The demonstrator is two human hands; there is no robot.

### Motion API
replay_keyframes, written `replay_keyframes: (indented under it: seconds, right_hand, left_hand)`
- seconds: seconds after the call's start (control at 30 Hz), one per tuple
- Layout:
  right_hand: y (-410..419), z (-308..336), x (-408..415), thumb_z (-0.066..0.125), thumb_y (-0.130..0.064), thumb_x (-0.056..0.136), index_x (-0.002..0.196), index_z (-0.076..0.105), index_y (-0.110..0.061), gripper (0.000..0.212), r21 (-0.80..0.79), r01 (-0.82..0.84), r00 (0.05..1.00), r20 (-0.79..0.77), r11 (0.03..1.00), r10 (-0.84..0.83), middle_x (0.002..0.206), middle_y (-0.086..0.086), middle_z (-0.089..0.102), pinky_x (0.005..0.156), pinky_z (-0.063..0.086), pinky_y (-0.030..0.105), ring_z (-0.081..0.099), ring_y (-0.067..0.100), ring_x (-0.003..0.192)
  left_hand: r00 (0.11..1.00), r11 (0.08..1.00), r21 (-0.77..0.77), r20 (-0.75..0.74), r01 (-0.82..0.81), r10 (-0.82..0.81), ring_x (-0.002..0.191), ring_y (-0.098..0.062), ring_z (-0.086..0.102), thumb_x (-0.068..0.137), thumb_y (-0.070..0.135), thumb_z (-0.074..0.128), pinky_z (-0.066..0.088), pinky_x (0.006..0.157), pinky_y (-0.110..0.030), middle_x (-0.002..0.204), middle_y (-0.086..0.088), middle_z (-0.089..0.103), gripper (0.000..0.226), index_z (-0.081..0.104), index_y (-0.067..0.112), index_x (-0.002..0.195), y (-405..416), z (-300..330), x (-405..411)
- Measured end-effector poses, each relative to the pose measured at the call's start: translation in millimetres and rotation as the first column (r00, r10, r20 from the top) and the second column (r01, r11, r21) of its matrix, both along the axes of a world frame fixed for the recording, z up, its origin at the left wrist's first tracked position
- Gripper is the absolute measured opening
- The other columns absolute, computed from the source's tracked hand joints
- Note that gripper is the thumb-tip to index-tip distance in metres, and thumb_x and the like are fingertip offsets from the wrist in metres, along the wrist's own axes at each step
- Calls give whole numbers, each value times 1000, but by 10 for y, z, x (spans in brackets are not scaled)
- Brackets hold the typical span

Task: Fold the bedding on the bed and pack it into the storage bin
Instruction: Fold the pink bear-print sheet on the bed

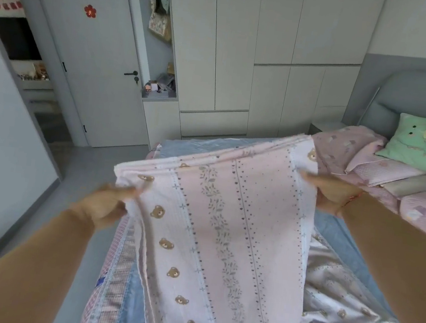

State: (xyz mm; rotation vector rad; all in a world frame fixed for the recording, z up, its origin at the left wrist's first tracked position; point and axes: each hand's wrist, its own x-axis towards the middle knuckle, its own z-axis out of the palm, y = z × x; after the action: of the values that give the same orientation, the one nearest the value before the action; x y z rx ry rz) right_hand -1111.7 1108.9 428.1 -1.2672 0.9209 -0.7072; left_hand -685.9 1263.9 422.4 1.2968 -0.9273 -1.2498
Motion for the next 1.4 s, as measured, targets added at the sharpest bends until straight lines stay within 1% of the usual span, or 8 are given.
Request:
replay_keyframes:
  seconds: [0.13, 0.23, 0.57, 0.67, 0.8, 0.97, 1.13, 1.4]
  right_hand:
    - [89, -432, 101, 91, -29, 54, 121, 62, -6, 77, 10, -63, 978, -197, 998, 64, 112, 7, 70, 97, 49, 42, 66, 23, 104]
    - [10, -452, 107, 89, -22, 52, 120, 61, 1, 78, 74, 31, 999, -7, 997, -31, 112, 17, 68, 73, 58, 34, 70, 25, 93]
    - [16, -610, 25, 98, -27, 23, 97, 74, -6, 80, 192, -87, 992, 104, 978, 68, 104, 14, 71, 77, 58, 40, 70, 26, 92]
    - [81, -809, -23, 97, -13, 33, 115, 63, -1, 89, 234, -205, 963, -128, 950, 239, 117, 17, 66, 100, 46, 48, 63, 30, 109]
    - [17, -637, -8, 76, -5, 73, 83, 76, 0, 10, 165, 4, 1000, -12, 986, -2, 91, 19, 73, 72, 59, 36, 71, 25, 80]
    - [80, -556, -41, 98, -19, 23, 113, 63, 4, 99, 155, -81, 993, -67, 985, 93, 100, 12, 72, 72, 58, 33, 70, 23, 87]
    - [85, -556, -75, 92, -18, 44, 116, 64, -5, 78, 82, -3, 986, -169, 997, 17, 115, 8, 68, 113, 31, 48, 58, 25, 117]
    - [-897, -600, -613, 94, -39, 45, 138, 45, -18, 107, 68, 145, 970, -208, 987, -128, 154, -1, 30, 111, 4, 65, 31, 16, 132]
  left_hand:
    - [987, 982, 169, 147, -87, 62, 55, -17, 57, 66, 7, 82, 43, 60, -27, 67, -7, 66, 26, 64, 1, 84, 53, -490, -249]
    - [966, 978, 113, -170, -175, 193, 72, -27, 66, 63, 21, 78, 53, 63, -30, 87, -16, 70, 42, 67, 3, 99, -21, -558, -204]
    - [967, 994, 101, -246, -47, 70, 89, -32, 70, 69, 3, 75, 58, 80, -43, 102, -21, 70, 42, 66, -2, 109, 46, -774, -430]
    - [999, 977, 212, -37, 19, -11, 98, -36, 68, 67, -2, 78, 53, 91, -45, 110, -25, 68, 44, 65, -6, 109, 127, -869, -545]
    - [973, 987, 122, -195, -102, 125, 82, -30, 69, 79, -2, 62, 57, 78, -41, 99, -23, 66, 21, 65, -2, 100, 21, -761, -518]
    - [942, 989, 145, -333, 0, 49, 70, -23, 70, 82, -1, 56, 59, 68, -35, 81, -15, 71, 27, 67, 2, 106, -29, -805, -827]
    - [929, 979, 202, -365, 11, 65, 88, -32, 68, 84, 7, 60, 53, 88, -48, 110, -22, 66, 23, 69, 5, 104, -69, -754, -977]
    - [689, 986, -92, -706, 139, -163, 105, -39, 65, 38, 11, 76, 53, 85, -55, 127, -21, 61, 86, 62, 5, 122, -54, -650, -1006]
